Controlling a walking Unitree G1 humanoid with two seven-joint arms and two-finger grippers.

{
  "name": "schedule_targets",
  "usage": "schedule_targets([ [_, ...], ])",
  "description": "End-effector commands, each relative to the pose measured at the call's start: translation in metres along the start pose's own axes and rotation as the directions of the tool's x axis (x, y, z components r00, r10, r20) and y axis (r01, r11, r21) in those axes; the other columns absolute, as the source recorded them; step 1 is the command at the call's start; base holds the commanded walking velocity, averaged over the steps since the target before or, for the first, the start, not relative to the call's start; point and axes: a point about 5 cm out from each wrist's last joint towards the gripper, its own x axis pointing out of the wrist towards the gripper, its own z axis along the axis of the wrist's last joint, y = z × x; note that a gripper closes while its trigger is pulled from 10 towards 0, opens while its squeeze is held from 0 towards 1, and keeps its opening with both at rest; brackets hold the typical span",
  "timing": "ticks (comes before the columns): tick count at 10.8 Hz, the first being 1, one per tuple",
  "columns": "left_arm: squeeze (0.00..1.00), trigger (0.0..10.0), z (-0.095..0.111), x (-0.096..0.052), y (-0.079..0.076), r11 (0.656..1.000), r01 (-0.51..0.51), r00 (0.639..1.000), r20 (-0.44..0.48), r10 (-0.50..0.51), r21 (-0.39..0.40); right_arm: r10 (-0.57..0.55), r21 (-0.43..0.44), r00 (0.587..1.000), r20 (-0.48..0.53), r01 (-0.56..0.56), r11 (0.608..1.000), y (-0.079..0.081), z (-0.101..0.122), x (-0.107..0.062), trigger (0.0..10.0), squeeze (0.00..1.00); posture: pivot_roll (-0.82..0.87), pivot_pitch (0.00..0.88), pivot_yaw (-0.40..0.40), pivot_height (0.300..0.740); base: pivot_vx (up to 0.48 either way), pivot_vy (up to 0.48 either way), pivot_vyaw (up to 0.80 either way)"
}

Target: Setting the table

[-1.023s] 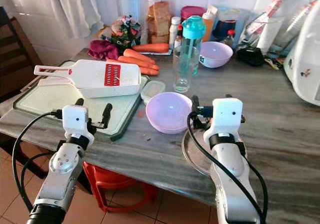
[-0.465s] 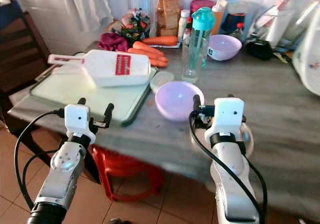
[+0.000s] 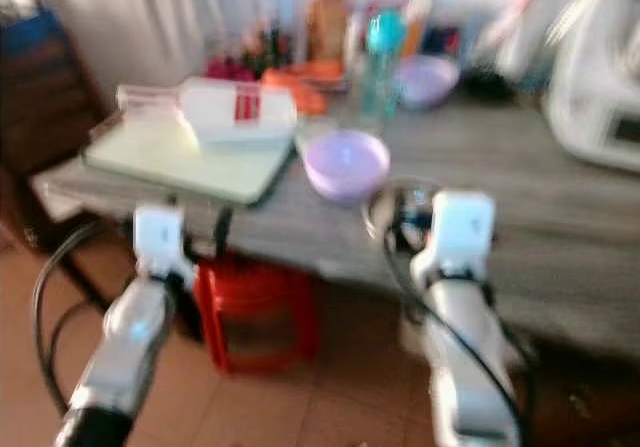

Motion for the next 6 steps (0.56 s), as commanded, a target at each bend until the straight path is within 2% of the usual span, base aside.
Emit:
schedule_targets([
  [1, 0.0, 10.0, -0.0006, 0.0, -0.0001, 1.0, 0.0, 1.0, -0.008, 0.0, 0.001, -0.008, 0.001, 1.0, 0.002, 0.008, 1.0, -0.0009, 0.0008, 0.0014, 10.0, 0.0, 0.0, 0.039, 0.041, 0.74, -0.296, 0.0, 0.0],
  [6, 0.0, 10.0, -0.0015, 0.0003, -0.0011, 1.0, 0.008, 1.0, -0.011, -0.008, 0.001, -0.012, 0.006, 1.0, -0.001, 0.012, 1.0, -0.0011, -0.0003, 0.0028, 10.0, 0.0, 0.0, 0.039, 0.039, 0.74, -0.295, 0.0, 0.0],
])
